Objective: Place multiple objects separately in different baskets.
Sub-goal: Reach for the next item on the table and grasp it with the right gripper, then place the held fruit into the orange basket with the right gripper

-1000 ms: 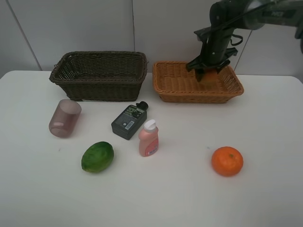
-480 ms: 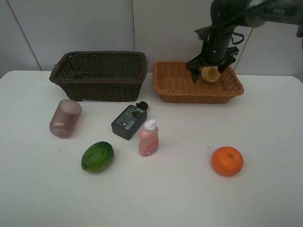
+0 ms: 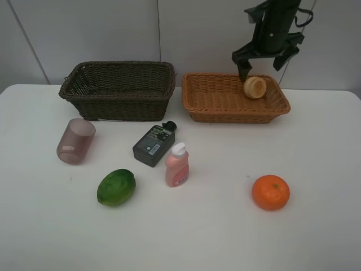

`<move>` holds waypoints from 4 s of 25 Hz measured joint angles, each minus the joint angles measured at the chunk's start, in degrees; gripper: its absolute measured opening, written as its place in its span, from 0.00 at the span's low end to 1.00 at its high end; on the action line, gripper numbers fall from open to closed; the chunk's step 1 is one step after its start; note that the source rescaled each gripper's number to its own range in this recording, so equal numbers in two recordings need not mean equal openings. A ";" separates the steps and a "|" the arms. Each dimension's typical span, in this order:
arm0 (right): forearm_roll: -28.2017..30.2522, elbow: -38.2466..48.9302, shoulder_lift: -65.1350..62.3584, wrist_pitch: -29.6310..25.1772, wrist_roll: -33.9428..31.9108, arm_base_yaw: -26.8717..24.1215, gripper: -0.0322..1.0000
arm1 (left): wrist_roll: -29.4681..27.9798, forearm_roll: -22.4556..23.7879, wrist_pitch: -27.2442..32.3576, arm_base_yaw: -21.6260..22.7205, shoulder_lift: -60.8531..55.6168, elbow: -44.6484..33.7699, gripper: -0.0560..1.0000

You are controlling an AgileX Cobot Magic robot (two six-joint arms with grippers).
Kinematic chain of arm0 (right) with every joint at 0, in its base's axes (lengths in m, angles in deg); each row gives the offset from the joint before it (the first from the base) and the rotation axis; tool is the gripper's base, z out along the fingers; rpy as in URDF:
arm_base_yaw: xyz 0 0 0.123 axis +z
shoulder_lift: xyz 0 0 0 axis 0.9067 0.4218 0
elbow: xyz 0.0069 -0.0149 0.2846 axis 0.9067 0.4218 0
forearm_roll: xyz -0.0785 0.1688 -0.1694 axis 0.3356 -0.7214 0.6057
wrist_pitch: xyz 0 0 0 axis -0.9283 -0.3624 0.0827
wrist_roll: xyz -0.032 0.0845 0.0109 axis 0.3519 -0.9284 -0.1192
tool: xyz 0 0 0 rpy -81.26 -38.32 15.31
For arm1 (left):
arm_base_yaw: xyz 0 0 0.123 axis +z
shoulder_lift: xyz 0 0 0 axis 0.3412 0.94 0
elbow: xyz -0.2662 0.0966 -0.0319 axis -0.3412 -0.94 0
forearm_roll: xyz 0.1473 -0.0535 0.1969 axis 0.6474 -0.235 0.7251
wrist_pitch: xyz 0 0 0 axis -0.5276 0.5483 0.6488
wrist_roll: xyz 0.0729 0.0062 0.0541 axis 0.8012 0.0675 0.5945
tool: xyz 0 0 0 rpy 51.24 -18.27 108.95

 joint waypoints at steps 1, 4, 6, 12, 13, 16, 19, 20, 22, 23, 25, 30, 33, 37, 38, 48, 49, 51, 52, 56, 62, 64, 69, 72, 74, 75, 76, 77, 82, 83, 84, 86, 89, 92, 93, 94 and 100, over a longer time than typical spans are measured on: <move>0.00 0.46 -0.73 0.05 0.00 0.06 1.00 | 0.00 0.00 0.00 0.00 0.00 0.00 1.00; 0.00 4.19 -4.02 0.07 0.00 0.74 1.00 | 0.00 0.00 0.00 0.00 0.00 0.00 1.00; 0.00 8.32 -6.76 0.06 0.00 1.23 1.00 | 0.00 0.00 0.00 0.00 0.00 0.00 1.00; -2.18 23.91 -17.31 -0.19 0.00 3.39 1.00 | 0.00 0.00 0.00 0.00 0.00 0.00 1.00; -2.68 26.66 -19.29 -0.19 0.00 3.90 1.00 | 0.00 0.00 0.00 0.00 0.00 0.00 1.00; -4.35 34.25 -24.08 0.47 0.00 5.29 1.00 | 0.00 0.00 0.00 0.00 0.00 0.00 1.00; -4.81 41.22 -27.37 3.45 -0.06 7.19 1.00 | 0.00 0.00 0.00 0.00 0.00 0.00 1.00; -5.13 43.46 -28.09 4.79 -0.19 7.86 1.00 | 0.00 0.00 0.00 0.00 0.00 0.00 1.00; -6.67 47.44 -28.69 6.90 -0.18 9.14 1.00 | 0.00 0.00 0.00 0.00 0.00 0.00 1.00; -7.52 48.94 -28.69 8.13 -0.18 9.63 1.00 | 0.00 0.00 0.00 0.00 0.00 0.00 1.00; -8.68 52.42 -28.69 10.71 -0.18 10.58 1.00 | 0.00 0.00 0.00 0.00 0.00 0.00 1.00; -9.29 58.27 -28.69 16.24 -0.18 10.67 1.00 | 0.00 0.00 0.00 0.00 0.00 0.00 1.00; -9.06 60.56 -28.69 18.71 -0.18 10.67 1.00 | 0.00 0.00 0.00 0.00 0.00 0.00 1.00; -9.02 62.42 -28.69 21.56 -0.20 10.67 1.00 | 0.00 0.00 0.00 0.00 0.00 0.00 1.00; -9.02 62.79 -28.69 21.80 -0.20 10.67 1.00 | 0.00 0.00 0.00 0.00 0.00 0.00 1.00; -8.96 66.96 -28.69 26.20 -0.20 10.67 1.00 | 0.00 0.00 0.00 0.00 0.00 0.00 1.00; -8.96 67.21 -28.69 26.37 -0.20 10.67 1.00 | 0.00 0.00 0.00 0.00 0.00 0.00 1.00; -8.96 67.39 -28.64 26.52 -0.20 10.67 1.00 | 0.00 0.00 0.00 0.00 0.00 0.00 1.00; -8.88 67.45 -28.64 26.77 -0.20 10.67 1.00 | 0.00 0.00 0.00 0.00 0.00 0.00 1.00; -8.07 67.51 -28.64 26.90 -0.20 10.67 1.00 | 0.00 0.00 0.00 0.00 0.00 0.00 1.00; -7.66 67.57 -28.64 26.95 -0.20 10.67 1.00 | 0.00 0.00 0.00 0.00 0.00 0.00 1.00; -7.66 68.12 -28.39 27.01 -0.20 10.67 1.00 | 0.00 0.00 0.00 0.00 0.00 0.00 1.00; -7.37 69.03 -25.27 27.39 -0.20 10.67 1.00 | 0.00 0.00 0.00 0.00 0.00 0.00 1.00; -7.43 69.03 -23.77 28.93 -0.20 10.67 1.00 | 0.00 0.00 0.00 0.00 0.00 0.00 1.00; -7.43 69.03 -22.98 29.27 -0.20 10.67 1.00 | 0.00 0.00 0.00 0.00 0.00 0.00 1.00; -7.43 69.03 -22.51 29.27 -0.20 10.67 1.00 | 0.00 0.00 0.00 0.00 0.00 0.00 1.00; -7.37 69.03 -22.03 29.27 -0.20 10.67 1.00 | 0.00 0.00 0.00 0.00 0.00 0.00 1.00; -7.13 69.03 -21.62 29.27 -0.20 10.67 1.00 | 0.00 0.00 0.00 0.00 0.00 0.00 1.00; -6.30 69.03 -19.92 29.44 -0.20 10.67 1.00 | 0.00 0.00 0.00 0.00 0.00 0.00 1.00; -6.23 69.03 -19.72 29.44 -0.20 10.67 1.00 | 0.00 0.00 0.00 0.00 0.00 0.00 1.00; -6.15 69.03 -19.64 29.44 -0.20 10.67 1.00 | 0.00 0.00 0.00 0.00 0.00 0.00 1.00; -6.15 69.03 -19.43 29.38 -0.20 10.67 0.98 | 0.00 0.00 0.00 0.00 0.00 0.00 1.00; -6.11 69.03 -19.36 29.33 -0.15 10.67 0.87 | 0.00 0.00 0.00 0.00 0.00 0.00 1.00; -5.94 69.03 -19.36 29.33 0.00 10.67 0.67 | 0.00 0.00 0.00 0.00 0.00 0.00 1.00; -5.94 69.03 -19.36 29.33 -0.03 10.67 0.67 | 0.00 0.00 0.00 0.00 0.00 0.00 1.00; -5.94 69.03 -19.36 29.33 -0.03 10.67 0.67 | 0.00 0.00 0.00 0.00 0.00 0.00 1.00; -5.94 69.03 -19.36 29.04 0.01 10.67 0.67 | 0.00 0.00 0.00 0.00 0.00 0.00 1.00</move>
